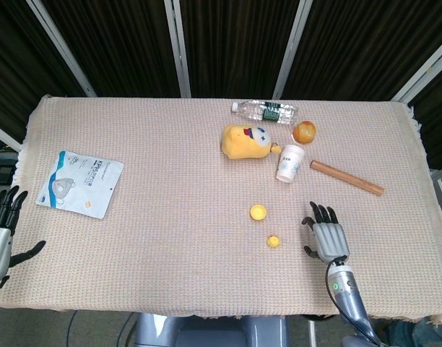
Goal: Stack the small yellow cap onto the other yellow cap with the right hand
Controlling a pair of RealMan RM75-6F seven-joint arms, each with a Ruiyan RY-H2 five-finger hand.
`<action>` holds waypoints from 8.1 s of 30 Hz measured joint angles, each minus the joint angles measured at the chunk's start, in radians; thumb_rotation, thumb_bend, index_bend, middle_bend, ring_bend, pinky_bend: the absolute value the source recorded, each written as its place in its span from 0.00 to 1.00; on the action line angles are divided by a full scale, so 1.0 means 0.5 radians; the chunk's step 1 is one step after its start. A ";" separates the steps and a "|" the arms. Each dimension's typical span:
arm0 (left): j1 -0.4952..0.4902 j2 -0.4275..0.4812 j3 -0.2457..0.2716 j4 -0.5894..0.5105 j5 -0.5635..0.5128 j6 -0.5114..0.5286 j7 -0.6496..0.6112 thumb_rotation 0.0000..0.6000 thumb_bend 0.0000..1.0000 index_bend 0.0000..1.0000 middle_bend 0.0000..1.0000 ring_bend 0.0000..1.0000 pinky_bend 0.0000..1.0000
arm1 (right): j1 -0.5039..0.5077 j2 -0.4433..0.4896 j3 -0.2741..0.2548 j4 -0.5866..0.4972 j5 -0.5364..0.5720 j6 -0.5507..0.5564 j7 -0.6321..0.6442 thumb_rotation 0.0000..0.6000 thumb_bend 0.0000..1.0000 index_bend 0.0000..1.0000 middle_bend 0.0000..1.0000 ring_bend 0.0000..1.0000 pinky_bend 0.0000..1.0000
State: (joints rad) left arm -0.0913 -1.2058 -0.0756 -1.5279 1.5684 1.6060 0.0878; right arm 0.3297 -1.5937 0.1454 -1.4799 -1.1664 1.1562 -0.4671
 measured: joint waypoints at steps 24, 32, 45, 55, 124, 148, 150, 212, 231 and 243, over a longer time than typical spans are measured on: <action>-0.007 0.006 -0.004 -0.029 -0.042 -0.037 0.018 1.00 0.00 0.00 0.00 0.00 0.16 | 0.060 -0.155 -0.099 0.012 0.018 0.000 -0.162 1.00 0.23 0.36 0.00 0.00 0.00; -0.001 0.008 -0.001 -0.028 -0.038 -0.027 0.014 1.00 0.00 0.00 0.00 0.00 0.16 | 0.098 -0.204 -0.063 0.066 0.094 -0.016 -0.211 1.00 0.23 0.37 0.00 0.00 0.00; -0.001 0.009 -0.004 -0.027 -0.041 -0.025 0.018 1.00 0.00 0.00 0.00 0.00 0.16 | 0.126 -0.194 -0.085 -0.041 0.093 0.003 -0.304 1.00 0.23 0.33 0.00 0.00 0.00; 0.001 0.008 -0.007 -0.024 -0.047 -0.023 0.006 1.00 0.00 0.00 0.00 0.00 0.16 | 0.166 -0.160 -0.090 -0.216 0.108 0.033 -0.422 1.00 0.23 0.32 0.00 0.00 0.00; -0.044 -0.015 0.050 -0.042 0.122 -0.021 -0.117 1.00 0.00 0.00 0.00 0.00 0.16 | 0.604 -0.433 0.205 0.353 0.256 -0.183 -0.374 1.00 0.23 0.55 0.00 0.01 0.00; -0.050 -0.007 0.053 -0.050 0.102 -0.037 -0.093 1.00 0.00 0.00 0.00 0.00 0.16 | 0.662 -0.380 0.175 0.213 0.277 -0.102 -0.459 1.00 0.23 0.55 0.00 0.01 0.00; -0.048 -0.006 0.053 -0.052 0.102 -0.033 -0.093 1.00 0.00 0.00 0.00 0.00 0.16 | 0.668 -0.382 0.170 0.193 0.282 -0.091 -0.478 1.00 0.23 0.55 0.00 0.01 0.00; -0.059 0.002 0.049 -0.051 0.103 -0.031 -0.105 1.00 0.00 0.00 0.00 0.00 0.16 | 0.806 -0.411 0.118 0.297 0.347 -0.165 -0.487 1.00 0.02 0.33 0.00 0.01 0.00; -0.053 0.014 0.060 -0.031 0.092 -0.043 -0.082 1.00 0.00 0.00 0.00 0.00 0.16 | 0.655 0.285 -0.054 -0.524 0.265 0.055 -0.777 1.00 0.00 0.16 0.00 0.00 0.00; -0.038 0.028 0.072 -0.069 0.065 -0.063 -0.010 1.00 0.00 0.00 0.00 0.00 0.16 | 0.132 0.963 -0.434 -0.841 -0.291 0.554 -0.299 1.00 0.00 0.15 0.00 0.00 0.00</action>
State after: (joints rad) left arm -0.1103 -1.1917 -0.0397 -1.5623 1.6008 1.5743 0.0829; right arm 0.3956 -1.1124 -0.0714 -1.9004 -1.3117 1.4331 -0.6164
